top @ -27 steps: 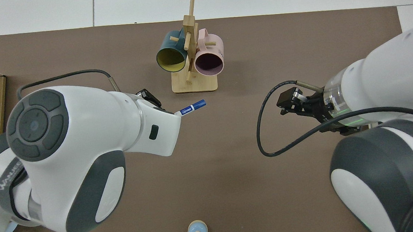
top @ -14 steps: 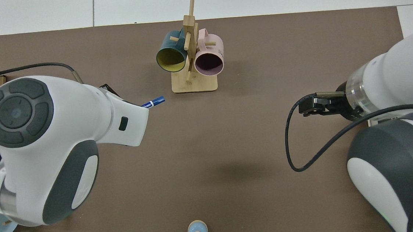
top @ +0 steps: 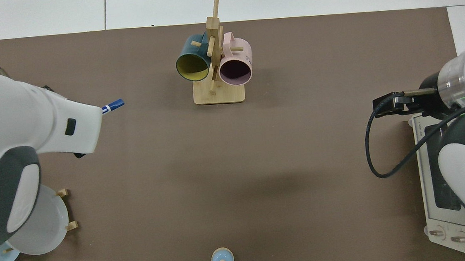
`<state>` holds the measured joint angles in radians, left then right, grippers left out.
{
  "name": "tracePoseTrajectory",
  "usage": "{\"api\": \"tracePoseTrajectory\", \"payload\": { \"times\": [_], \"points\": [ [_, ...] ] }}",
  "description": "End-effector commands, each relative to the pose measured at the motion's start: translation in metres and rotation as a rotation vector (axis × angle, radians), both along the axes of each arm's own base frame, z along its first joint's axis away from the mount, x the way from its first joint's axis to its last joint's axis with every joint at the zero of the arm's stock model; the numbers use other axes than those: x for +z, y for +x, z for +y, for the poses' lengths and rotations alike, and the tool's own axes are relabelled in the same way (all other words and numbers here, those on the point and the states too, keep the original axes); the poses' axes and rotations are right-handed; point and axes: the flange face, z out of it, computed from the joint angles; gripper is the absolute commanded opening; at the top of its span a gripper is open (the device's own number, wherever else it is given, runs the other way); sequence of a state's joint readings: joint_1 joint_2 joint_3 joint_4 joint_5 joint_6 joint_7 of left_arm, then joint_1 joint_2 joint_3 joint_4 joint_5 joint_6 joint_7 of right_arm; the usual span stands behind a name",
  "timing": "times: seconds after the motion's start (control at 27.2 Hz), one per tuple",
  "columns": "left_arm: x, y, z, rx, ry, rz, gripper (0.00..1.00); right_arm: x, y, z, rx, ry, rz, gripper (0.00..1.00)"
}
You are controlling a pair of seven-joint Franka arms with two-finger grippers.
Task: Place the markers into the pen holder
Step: 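Carry the marker with the left gripper while the right gripper withdraws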
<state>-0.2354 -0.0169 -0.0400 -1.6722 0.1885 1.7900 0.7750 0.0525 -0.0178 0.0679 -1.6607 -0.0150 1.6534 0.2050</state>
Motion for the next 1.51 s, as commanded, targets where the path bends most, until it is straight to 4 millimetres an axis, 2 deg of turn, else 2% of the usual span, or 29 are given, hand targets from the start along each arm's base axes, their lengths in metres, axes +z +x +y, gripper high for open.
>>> {"api": "tracePoseTrajectory", "payload": {
  "times": [0.0, 0.29, 0.48, 0.74, 0.96, 1.14, 1.25, 1.36, 1.47],
  "points": [
    [0.036, 0.002, 0.040, 0.003, 0.116, 0.008, 0.00, 0.004, 0.002, 0.002, 0.029, 0.004, -0.015, 1.00],
    [0.062, 0.009, 0.099, -0.097, 0.386, 0.009, 0.00, 0.003, 0.001, 0.000, 0.015, 0.007, -0.012, 1.00],
    [0.070, 0.011, 0.130, -0.188, 0.525, 0.060, 0.00, 0.003, -0.002, 0.002, 0.018, 0.005, 0.004, 1.00],
    [0.083, 0.012, 0.162, -0.282, 0.715, 0.124, 0.00, 0.003, -0.002, 0.003, 0.018, 0.006, 0.005, 1.00],
    [0.089, 0.010, 0.189, -0.241, 0.774, 0.136, 0.00, 0.004, 0.000, 0.002, 0.016, 0.011, -0.008, 1.00],
    [0.095, 0.011, 0.202, -0.232, 0.831, 0.126, 0.00, 0.004, -0.002, 0.008, 0.027, 0.012, -0.008, 1.00],
    [0.092, 0.010, 0.226, -0.212, 0.823, 0.143, 0.00, 0.003, -0.001, 0.009, 0.029, 0.012, -0.008, 1.00],
    [0.092, 0.012, 0.240, -0.265, 0.829, 0.151, 0.00, 0.003, 0.000, 0.007, 0.025, 0.012, -0.008, 1.00],
    [0.094, 0.013, 0.264, -0.299, 0.822, 0.148, 0.00, 0.003, -0.001, 0.009, 0.019, 0.013, -0.009, 1.00]
  ]
}}
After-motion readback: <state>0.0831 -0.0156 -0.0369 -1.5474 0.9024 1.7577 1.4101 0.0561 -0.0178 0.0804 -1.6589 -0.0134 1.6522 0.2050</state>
